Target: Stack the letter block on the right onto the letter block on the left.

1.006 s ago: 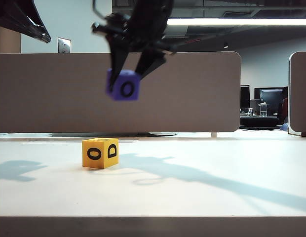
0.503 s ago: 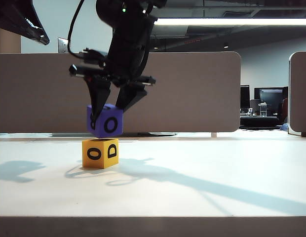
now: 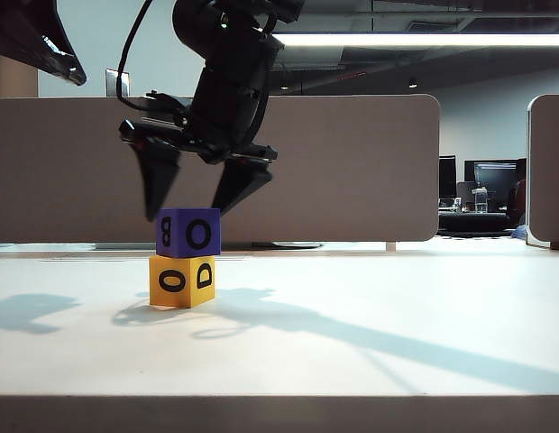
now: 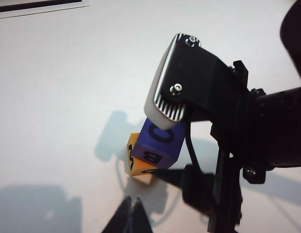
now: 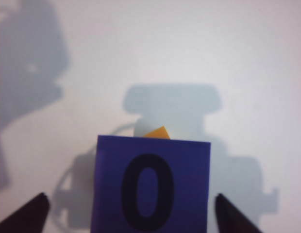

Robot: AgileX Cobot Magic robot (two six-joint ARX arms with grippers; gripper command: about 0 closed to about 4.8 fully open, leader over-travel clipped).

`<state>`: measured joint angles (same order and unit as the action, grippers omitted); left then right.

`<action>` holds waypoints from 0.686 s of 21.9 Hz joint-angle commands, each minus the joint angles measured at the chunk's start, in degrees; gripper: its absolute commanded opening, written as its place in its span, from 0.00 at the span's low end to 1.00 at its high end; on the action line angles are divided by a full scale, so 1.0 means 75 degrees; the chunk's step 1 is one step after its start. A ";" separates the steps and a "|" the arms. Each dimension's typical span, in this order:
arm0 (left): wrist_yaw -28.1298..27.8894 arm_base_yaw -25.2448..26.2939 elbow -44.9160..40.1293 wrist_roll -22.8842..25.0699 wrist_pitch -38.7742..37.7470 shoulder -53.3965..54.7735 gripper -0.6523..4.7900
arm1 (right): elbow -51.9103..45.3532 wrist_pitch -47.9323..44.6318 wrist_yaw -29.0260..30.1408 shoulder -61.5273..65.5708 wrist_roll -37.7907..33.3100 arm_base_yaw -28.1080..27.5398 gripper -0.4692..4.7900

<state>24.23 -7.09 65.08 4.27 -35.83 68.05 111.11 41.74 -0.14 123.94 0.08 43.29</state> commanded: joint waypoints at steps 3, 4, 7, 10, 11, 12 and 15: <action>0.0003 -0.0006 0.0050 0.0032 0.0041 -0.0029 0.11 | 0.0944 0.0673 0.0035 -0.0291 0.0023 -0.0032 0.99; 0.0003 -0.0006 0.0050 0.0035 0.0047 -0.0029 0.11 | 0.1122 0.0804 0.0035 -0.0318 0.0023 -0.0041 0.99; 0.0003 -0.0003 0.0055 0.0032 0.0102 -0.0032 0.11 | 0.1848 0.1227 0.0006 -0.0533 0.0029 -0.0259 0.86; 0.0003 -0.0003 0.0061 0.0035 0.0102 -0.0032 0.11 | 0.1912 0.1754 -0.0032 -0.0874 0.0373 -0.0527 0.19; 0.0003 0.0000 0.0061 0.0035 0.0102 -0.0032 0.11 | 0.1909 0.1967 -0.0175 -0.0979 0.0353 -0.0629 0.16; 0.0003 -0.0003 0.0061 0.0035 0.0105 -0.0032 0.11 | 0.1909 0.2206 -0.0414 -0.1087 0.0166 -0.0743 0.16; 0.0006 -0.0003 0.0061 0.0032 0.0114 -0.0032 0.11 | 0.1874 0.2844 -0.1131 -0.1419 -0.0437 -0.1306 0.08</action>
<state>24.16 -7.05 65.12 4.29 -35.62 68.01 125.10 61.21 -6.31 114.08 -0.91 34.54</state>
